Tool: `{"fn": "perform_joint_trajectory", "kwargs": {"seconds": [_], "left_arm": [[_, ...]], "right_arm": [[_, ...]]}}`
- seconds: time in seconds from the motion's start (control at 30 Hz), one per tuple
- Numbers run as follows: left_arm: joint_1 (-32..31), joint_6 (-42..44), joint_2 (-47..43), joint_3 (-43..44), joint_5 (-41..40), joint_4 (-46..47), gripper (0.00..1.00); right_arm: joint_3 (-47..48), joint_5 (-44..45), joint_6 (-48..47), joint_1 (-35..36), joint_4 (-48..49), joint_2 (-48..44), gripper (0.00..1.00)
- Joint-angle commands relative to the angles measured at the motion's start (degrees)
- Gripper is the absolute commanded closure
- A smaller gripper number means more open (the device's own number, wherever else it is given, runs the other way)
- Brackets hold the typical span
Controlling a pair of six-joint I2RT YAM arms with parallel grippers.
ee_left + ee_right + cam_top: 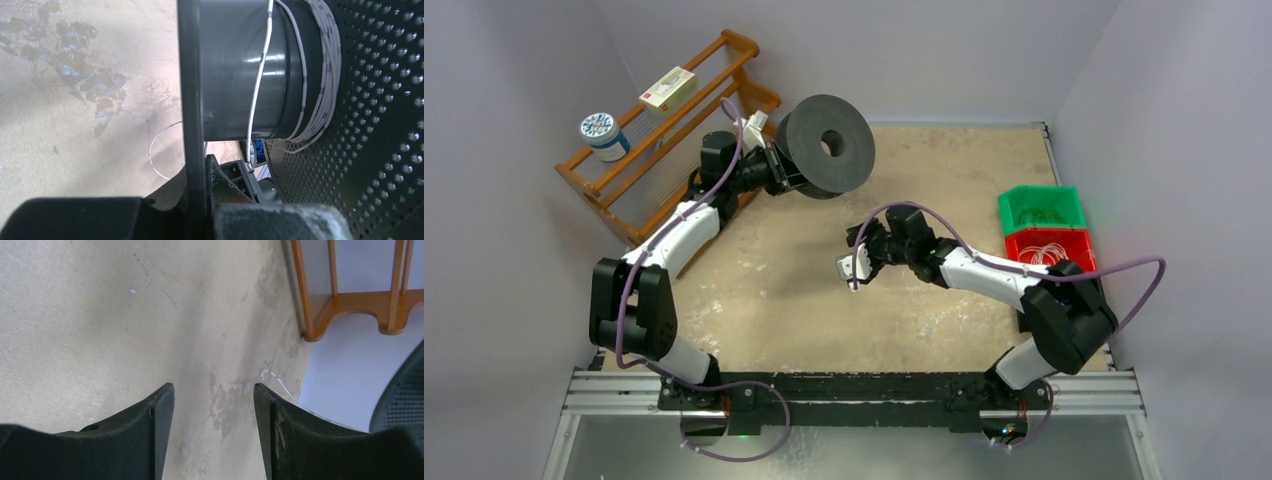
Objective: Wrap the cables
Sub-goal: Wrap the cable around the cable reel.
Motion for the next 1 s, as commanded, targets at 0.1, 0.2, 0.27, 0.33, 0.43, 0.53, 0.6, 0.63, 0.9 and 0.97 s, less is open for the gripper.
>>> {"fn": "perform_joint_trajectory", "kwargs": {"seconds": [0.1,0.2,0.27,0.33,0.43,0.53,0.6,0.63,0.9,0.97], "left_arm": [[0.2,-1.1,-3.7,1.6,3.0,6.4,1.0],[0.2,-1.0,-3.8,1.4,3.1,6.4,1.0],[0.2,-1.0,-3.8,1.2,3.1,6.5,1.0],[0.2,-1.1,-3.8,1.0,3.1,6.6,1.0],[0.2,-1.3,-3.9,0.8,3.1,6.9,1.0],[0.2,-1.5,-4.2,0.5,3.1,7.2,1.0],[0.2,-1.5,-4.5,0.5,3.1,7.3,1.0],[0.2,-1.5,-4.6,0.4,3.1,7.4,1.0],[0.2,-1.8,-4.9,-0.2,3.2,7.9,1.0],[0.2,-1.8,-5.0,-0.3,3.3,8.1,1.0]], "right_arm": [[5.1,1.8,-1.5,0.5,6.0,3.0,0.38],[5.5,2.2,-0.9,0.5,7.3,3.3,0.39],[5.7,2.4,-0.1,0.5,8.2,3.5,0.39],[6.4,2.8,0.6,0.5,8.4,4.0,0.39],[7.2,3.5,1.1,0.5,8.8,5.3,0.4],[8.0,3.6,1.2,0.5,8.6,6.6,0.43],[8.5,3.4,1.2,0.5,8.4,7.4,0.45],[8.7,3.2,1.3,0.5,8.2,7.6,0.45],[11.0,2.8,4.3,0.5,8.3,9.6,0.53],[11.1,2.8,4.8,0.5,8.6,9.5,0.54]]}}
